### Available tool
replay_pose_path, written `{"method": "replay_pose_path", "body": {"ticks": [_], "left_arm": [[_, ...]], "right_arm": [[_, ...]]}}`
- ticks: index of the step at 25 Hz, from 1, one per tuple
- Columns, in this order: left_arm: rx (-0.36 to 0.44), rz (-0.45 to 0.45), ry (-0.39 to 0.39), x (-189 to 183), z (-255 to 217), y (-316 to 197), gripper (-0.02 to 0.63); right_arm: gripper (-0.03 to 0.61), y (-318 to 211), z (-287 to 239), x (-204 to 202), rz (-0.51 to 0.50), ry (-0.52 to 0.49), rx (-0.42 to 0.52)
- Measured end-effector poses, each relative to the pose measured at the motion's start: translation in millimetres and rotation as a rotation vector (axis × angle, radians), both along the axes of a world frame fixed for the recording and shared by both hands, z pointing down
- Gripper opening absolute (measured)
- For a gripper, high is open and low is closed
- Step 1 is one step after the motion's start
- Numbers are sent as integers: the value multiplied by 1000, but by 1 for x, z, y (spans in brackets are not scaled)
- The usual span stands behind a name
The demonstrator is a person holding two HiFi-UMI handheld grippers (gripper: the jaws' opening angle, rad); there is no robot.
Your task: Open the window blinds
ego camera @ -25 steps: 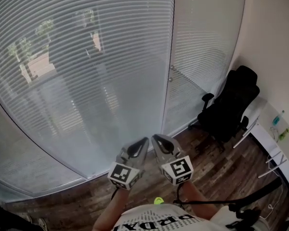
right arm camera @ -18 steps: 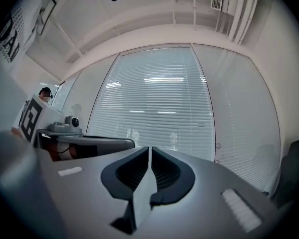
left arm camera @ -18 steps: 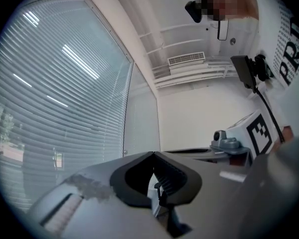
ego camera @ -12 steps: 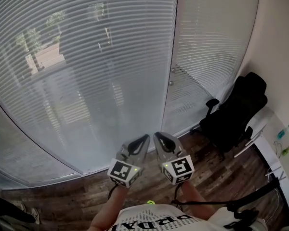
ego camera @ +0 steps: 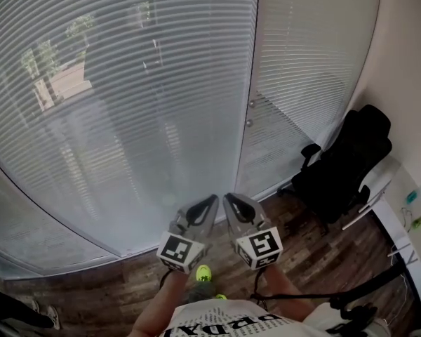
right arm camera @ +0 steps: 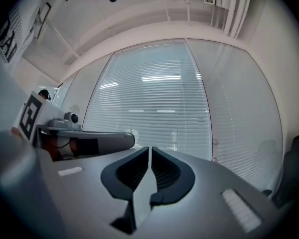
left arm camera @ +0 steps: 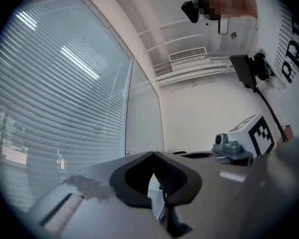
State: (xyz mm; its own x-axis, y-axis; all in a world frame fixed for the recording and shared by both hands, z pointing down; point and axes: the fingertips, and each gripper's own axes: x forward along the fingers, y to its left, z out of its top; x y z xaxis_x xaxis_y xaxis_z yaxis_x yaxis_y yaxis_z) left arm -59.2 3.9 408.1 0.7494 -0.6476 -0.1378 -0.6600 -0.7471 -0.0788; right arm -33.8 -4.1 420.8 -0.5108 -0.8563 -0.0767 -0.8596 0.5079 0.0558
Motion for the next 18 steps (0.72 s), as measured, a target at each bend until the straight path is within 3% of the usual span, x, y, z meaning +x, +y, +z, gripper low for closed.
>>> {"method": "replay_pose_path", "body": {"ticks": [12, 18], "left_arm": [[10, 68, 62, 12, 5, -81, -5], [3, 79, 84, -5, -7, -128, -5]], "right_arm": [[17, -84, -3, 18, 78, 34, 9], [17, -129, -16, -2, 90, 58, 19]]}}
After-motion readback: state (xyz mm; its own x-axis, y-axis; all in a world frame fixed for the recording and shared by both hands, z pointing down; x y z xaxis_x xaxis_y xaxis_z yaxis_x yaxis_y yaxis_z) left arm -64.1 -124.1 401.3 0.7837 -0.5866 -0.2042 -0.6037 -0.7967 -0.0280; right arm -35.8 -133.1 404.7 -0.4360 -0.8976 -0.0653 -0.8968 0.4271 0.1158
